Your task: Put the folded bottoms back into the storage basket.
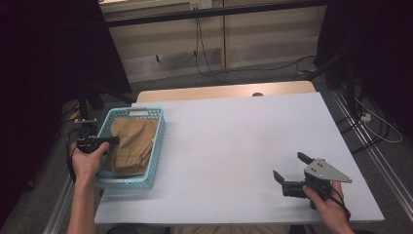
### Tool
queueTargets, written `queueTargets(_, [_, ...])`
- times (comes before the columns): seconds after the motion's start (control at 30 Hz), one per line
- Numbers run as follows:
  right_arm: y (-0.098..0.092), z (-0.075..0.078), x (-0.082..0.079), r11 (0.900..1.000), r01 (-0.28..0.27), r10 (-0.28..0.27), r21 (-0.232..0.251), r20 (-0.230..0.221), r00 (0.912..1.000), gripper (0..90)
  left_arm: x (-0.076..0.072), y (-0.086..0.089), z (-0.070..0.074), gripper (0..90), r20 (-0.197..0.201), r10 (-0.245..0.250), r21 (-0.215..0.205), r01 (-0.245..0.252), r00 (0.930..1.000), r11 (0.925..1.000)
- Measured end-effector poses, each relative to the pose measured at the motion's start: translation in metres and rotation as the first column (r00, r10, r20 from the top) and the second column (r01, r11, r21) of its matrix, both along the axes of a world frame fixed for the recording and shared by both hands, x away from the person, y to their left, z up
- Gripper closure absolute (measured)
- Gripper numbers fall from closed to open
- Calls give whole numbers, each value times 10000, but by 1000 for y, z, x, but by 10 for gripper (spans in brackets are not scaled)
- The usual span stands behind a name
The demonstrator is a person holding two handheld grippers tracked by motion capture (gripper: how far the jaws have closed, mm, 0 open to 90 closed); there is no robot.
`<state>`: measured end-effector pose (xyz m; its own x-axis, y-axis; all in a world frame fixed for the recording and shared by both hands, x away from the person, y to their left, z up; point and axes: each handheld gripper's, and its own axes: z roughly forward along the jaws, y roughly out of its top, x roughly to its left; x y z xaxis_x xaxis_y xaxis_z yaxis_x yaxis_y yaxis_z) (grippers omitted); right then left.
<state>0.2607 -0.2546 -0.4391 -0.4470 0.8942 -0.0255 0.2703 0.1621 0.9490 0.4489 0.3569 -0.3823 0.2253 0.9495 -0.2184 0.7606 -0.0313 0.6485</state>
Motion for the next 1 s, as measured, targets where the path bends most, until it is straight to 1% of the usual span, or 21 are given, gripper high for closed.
queueTargets(0.03, [0, 0, 0, 10000, -3, 3, -9, -26, 10000, 7, 0, 1, 0, 857, -111, -181, 191, 183, 9998, 9997])
queueTargets(0.07, [0, 0, 0, 10000, -17, 17, -19, -32, 10000, 7, 0, 1, -1, 857, -136, -135, 346, 140, 9998, 9993])
queueTargets(0.1, [0, 0, 0, 10000, -23, 23, -7, -35, 10000, 7, 1, 1, -2, 856, -165, -135, 408, 142, 9998, 9991])
queueTargets(0.17, [0, 0, 0, 10000, -29, 29, -6, -34, 10000, 7, 2, 3, -5, 855, -248, -127, 393, 137, 9996, 9991])
queueTargets(0.2, [0, 0, 0, 10000, -27, 27, -7, -37, 10000, 7, 2, 3, -6, 853, -206, -57, 366, 65, 9998, 9993])
queueTargets(0.23, [0, 0, 0, 10000, -25, 25, -8, -34, 10000, 7, 2, 6, -8, 851, -206, -108, 380, 116, 9997, 9992])
queueTargets(0.3, [0, -1, 0, 10000, -26, 26, -23, -37, 10000, 7, 3, 7, -10, 850, -220, -59, 296, 65, 9997, 9995])
queueTargets(0.37, [1, -1, 1, 10000, -33, 33, -24, -53, 10000, 7, 4, 9, -11, 850, -302, -104, 405, 116, 9995, 9991])
queueTargets(0.43, [1, -1, 1, 10000, -28, 28, -40, -65, 10000, 7, 4, 8, -13, 850, -357, -58, 401, 72, 9993, 9992])
queueTargets(0.5, [2, -1, 1, 10000, -26, 26, -34, -88, 10000, 7, 5, 9, -15, 847, -421, -85, 545, 108, 9991, 9985])
queueTargets(0.57, [2, -1, 1, 10000, -33, 33, -33, -95, 9999, 7, 6, 8, -16, 845, -452, -5, 557, 30, 9990, 9984])
queueTargets(0.6, [2, -1, 1, 10000, -37, 37, -34, -94, 9999, 7, 6, 8, -17, 842, -465, 11, 614, 17, 9989, 9981])
queueTargets(0.63, [1, -1, 1, 10000, -40, 40, -28, -93, 9999, 7, 7, 8, -17, 840, -575, -74, 777, 119, 9983, 9969])
queueTargets(0.67, [1, -1, 1, 10000, -45, 45, -19, -93, 9999, 7, 7, 6, -18, 837, -587, -38, 776, 83, 9983, 9970])
queueTargets(0.7, [1, -1, 1, 10000, -54, 54, -20, -89, 9999, 7, 8, 6, -19, 834, -669, -58, 928, 120, 9977, 9956])
queueTargets(0.73, [1, -1, 1, 10000, -63, 63, -18, -82, 9999, 7, 9, 5, -20, 832, -632, 7, 1057, 60, 9980, 9944])
queueTargets(0.8, [1, -1, 1, 10000, -64, 64, -22, -70, 10000, 7, 10, 4, -21, 824, -702, 15, 1242, 72, 9975, 9922])
queueTargets(0.87, [1, -1, 1, 10000, -61, 60, -28, -61, 10000, 7, 10, 3, -22, 790, -661, 87, 1299, 0, 9978, 9915])
queueTargets(0.9, [1, -1, 0, 10000, -54, 53, -24, -56, 10000, 7, 10, 4, -22, 768, -676, 22, 1347, 69, 9977, 9909])
queueTargets(0.97, [0, -1, 0, 10000, -45, 45, -23, -59, 10000, 7, 9, 5, -20, 720, -603, -28, 1327, 108, 9982, 9911])
queueTargets(1.0, [0, -1, 0, 10000, -46, 46, -23, -66, 10000, 7, 9, 5, -20, 689, -569, 28, 1236, 42, 9984, 9923])
